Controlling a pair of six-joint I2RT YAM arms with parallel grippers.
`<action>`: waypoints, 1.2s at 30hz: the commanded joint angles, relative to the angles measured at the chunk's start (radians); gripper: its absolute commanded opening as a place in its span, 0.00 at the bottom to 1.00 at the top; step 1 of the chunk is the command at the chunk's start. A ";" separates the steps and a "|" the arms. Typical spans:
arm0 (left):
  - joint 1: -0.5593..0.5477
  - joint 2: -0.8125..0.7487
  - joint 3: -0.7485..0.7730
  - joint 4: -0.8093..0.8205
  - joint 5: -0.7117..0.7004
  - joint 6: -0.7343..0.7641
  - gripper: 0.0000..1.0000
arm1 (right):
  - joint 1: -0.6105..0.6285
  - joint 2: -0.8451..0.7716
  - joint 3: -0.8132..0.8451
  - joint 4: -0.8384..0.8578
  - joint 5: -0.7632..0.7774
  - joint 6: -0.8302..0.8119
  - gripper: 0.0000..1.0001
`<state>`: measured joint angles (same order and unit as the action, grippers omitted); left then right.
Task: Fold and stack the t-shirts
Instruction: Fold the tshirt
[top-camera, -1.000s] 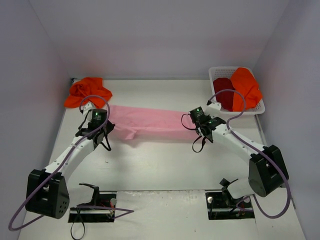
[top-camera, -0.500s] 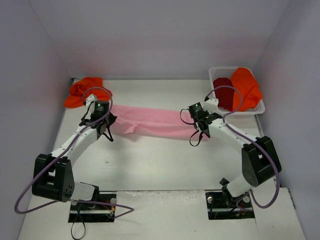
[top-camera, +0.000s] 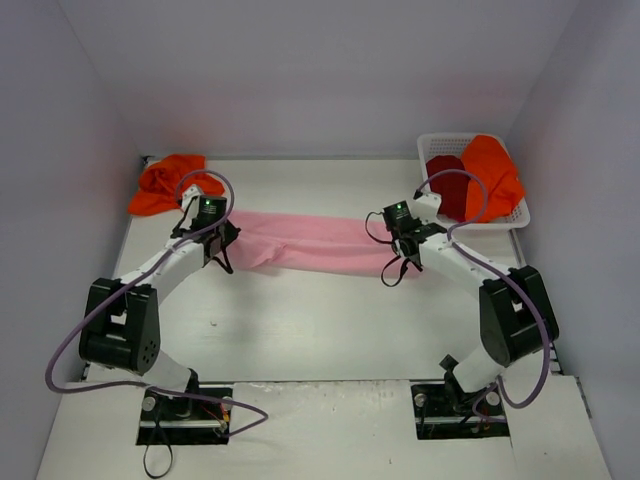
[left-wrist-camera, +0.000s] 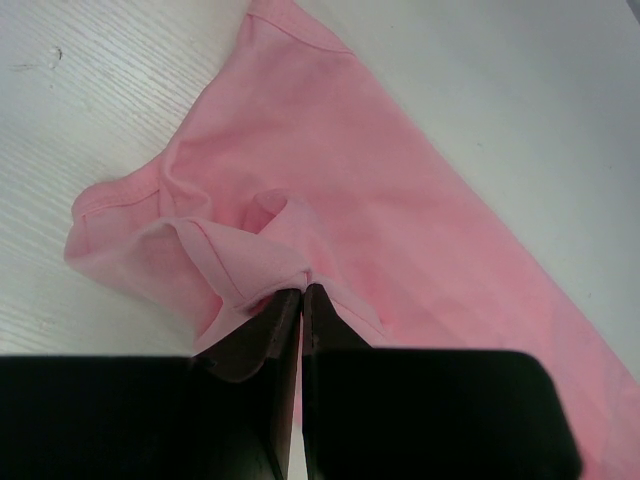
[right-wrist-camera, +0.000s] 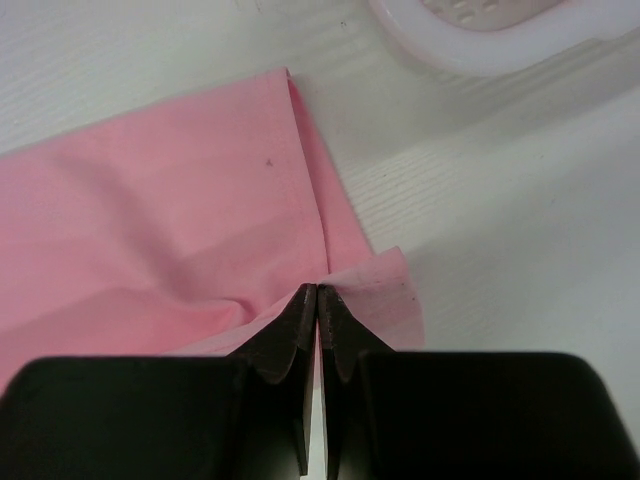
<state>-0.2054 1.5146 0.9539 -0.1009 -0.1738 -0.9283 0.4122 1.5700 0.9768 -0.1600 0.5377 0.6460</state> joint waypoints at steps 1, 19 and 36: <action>0.008 -0.004 0.071 0.066 -0.007 -0.012 0.00 | -0.015 0.016 0.048 0.039 0.027 -0.025 0.00; 0.008 0.012 0.129 0.058 -0.044 0.011 0.00 | -0.027 0.038 0.074 0.071 0.013 -0.052 0.00; 0.032 0.010 0.167 0.044 -0.053 0.026 0.00 | -0.041 0.031 0.106 0.071 0.010 -0.075 0.00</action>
<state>-0.1928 1.5524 1.0611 -0.0982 -0.2066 -0.9161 0.3836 1.6341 1.0359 -0.1081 0.5159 0.5835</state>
